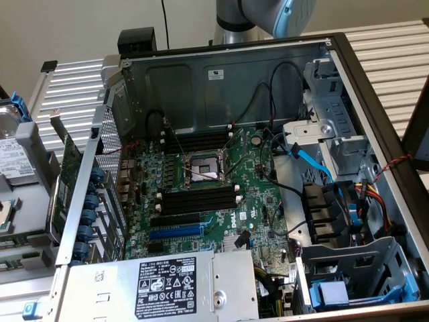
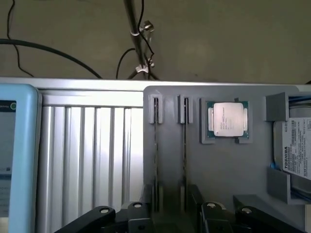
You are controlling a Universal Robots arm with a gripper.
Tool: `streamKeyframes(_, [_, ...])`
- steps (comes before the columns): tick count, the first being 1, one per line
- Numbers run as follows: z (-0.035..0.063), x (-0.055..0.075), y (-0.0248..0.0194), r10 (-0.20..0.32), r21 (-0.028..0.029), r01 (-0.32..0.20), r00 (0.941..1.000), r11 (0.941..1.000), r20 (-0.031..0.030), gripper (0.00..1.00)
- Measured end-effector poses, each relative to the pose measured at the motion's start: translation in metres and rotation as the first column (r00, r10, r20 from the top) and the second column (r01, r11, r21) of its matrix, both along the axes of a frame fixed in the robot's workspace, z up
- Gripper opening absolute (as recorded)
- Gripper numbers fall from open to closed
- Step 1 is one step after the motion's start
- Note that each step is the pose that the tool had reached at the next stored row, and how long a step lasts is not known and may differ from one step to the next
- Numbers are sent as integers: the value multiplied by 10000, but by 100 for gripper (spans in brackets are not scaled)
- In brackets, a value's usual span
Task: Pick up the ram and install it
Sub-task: 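Pick up the ram and move it above insertion slot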
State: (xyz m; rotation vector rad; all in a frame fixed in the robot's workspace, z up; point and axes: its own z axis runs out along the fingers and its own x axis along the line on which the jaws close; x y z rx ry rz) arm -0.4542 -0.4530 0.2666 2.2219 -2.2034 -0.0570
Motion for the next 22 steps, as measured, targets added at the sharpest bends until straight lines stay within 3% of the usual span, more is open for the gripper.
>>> streamKeyframes(3, [-55, 0, -45, -4, 20, 4, 10000, 10000, 1, 42])
streamKeyframes(7, [-128, 0, -68, -19, 35, 19, 10000, 10000, 2, 42])
streamKeyframes(11, [-200, 0, -79, -31, 51, 31, 10000, 10000, 0, 42])
streamKeyframes(22, [-400, 0, -86, 90, 178, -90, 10000, 9998, -6, 42])
